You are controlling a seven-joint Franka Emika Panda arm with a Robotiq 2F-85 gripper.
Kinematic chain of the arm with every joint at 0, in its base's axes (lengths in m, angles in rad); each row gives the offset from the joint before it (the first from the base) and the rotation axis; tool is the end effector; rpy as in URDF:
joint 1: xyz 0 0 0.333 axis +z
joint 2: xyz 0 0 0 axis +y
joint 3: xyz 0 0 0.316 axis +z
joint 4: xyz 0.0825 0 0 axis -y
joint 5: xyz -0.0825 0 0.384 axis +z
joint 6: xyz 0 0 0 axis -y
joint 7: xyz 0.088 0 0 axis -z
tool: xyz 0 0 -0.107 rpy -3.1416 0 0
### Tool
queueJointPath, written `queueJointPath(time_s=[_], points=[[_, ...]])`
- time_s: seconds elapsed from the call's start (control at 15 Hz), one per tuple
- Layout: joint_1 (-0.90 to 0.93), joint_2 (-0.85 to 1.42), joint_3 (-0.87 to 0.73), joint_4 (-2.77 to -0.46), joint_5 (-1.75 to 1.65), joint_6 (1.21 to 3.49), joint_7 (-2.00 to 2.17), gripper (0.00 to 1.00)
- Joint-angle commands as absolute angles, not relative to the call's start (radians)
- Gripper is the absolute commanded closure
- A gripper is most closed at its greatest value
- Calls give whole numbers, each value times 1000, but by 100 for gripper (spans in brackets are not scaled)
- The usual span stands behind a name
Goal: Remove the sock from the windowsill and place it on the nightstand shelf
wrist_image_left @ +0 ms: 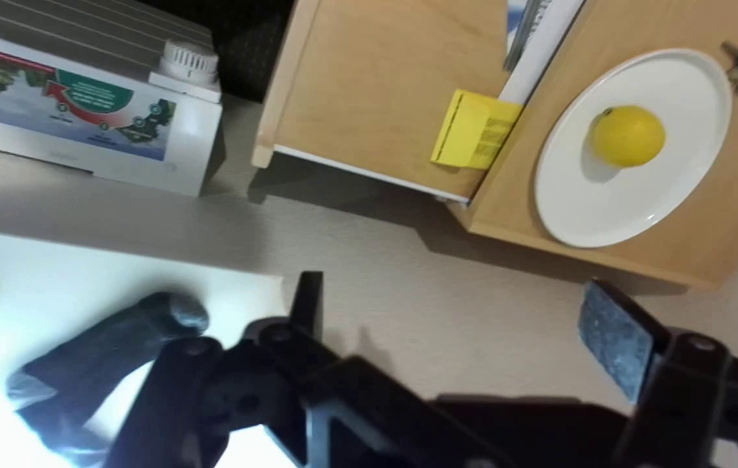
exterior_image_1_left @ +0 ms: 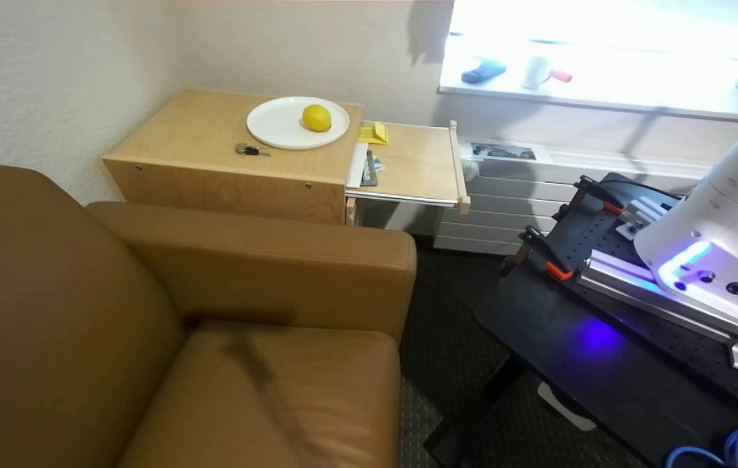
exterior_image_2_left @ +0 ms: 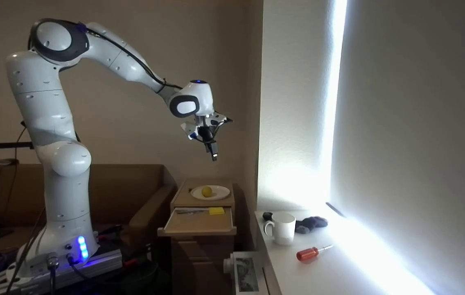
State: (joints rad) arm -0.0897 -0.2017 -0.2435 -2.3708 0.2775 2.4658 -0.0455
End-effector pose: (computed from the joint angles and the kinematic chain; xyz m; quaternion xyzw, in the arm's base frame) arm 0.4690 -0.1654 0.4313 -0.9537 0.2345 -0.1620 0.0964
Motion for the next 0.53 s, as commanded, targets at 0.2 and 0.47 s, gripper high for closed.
queueJointPath(time_s=[0.2, 0.47], points=[[-153, -33, -200, -2277, 126, 2541, 159, 0], [-167, 183, -219, -2111, -37, 2568, 438, 0]])
